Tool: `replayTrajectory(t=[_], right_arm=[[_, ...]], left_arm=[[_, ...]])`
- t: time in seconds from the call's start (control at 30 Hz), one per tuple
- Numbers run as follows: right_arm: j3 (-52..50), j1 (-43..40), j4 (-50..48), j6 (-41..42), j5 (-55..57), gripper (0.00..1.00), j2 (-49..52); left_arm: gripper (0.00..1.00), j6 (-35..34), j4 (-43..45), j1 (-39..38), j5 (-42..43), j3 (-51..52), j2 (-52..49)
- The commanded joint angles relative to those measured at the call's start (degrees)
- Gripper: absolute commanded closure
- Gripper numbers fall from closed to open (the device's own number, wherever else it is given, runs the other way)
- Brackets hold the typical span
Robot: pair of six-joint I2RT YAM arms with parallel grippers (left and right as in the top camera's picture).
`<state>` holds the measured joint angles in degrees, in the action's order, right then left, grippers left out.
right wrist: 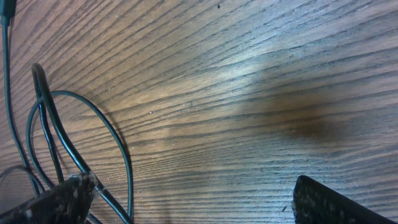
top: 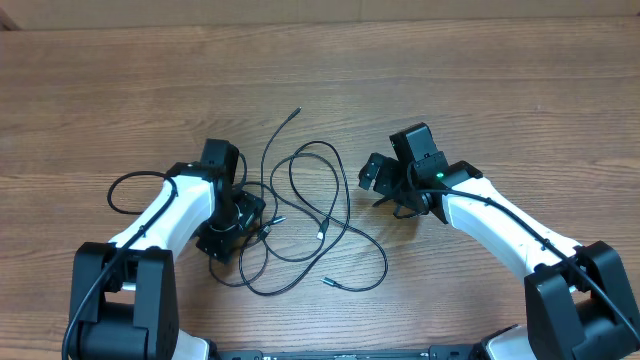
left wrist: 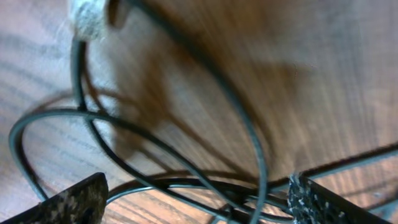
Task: Untangle cables
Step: 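Move the left gripper right toward the cable pile center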
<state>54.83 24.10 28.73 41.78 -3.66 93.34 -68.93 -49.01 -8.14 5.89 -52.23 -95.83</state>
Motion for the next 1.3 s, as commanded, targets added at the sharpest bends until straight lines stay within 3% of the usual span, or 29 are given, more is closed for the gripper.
replayTrajectory(t=[0.0,0.2,0.47,0.53,0.7,0.9,1.1,1.27], right_arm=[[-0.1,-0.1,-0.2,0.0,0.0,0.00,0.3],[-0.1,-0.1,-0.2,0.0,0.0,0.00,0.3],[-0.1,-0.1,-0.2,0.0,0.0,0.00,0.3],[-0.1,-0.1,-0.2,0.0,0.0,0.00,0.3],[-0.1,-0.1,-0.2,0.0,0.0,0.00,0.3],[-0.1,-0.1,-0.2,0.0,0.0,0.00,0.3],[-0.1,-0.1,-0.2,0.0,0.0,0.00,0.3],[-0.1,-0.1,-0.2,0.0,0.0,0.00,0.3]], left_arm=[[0.06,-5.2,0.5,-0.8,-3.1,1.7,-0.3],[0.08,-5.7,6.2,-0.9,-4.2,4.6,-0.3],[0.46,-7.4,8.2,-0.9,-6.7,7.9,-0.3],[0.59,-7.4,9.4,-0.9,-6.8,9.2,-0.3],[0.68,-7.4,10.5,-0.9,-6.5,10.0,-0.3],[0.67,-7.4,10.5,-0.9,-6.5,10.0,-0.3],[0.50,-7.4,10.3,-0.9,-5.8,10.0,-0.3],[0.53,-7.4,10.3,-0.9,-5.9,10.0,-0.3]])
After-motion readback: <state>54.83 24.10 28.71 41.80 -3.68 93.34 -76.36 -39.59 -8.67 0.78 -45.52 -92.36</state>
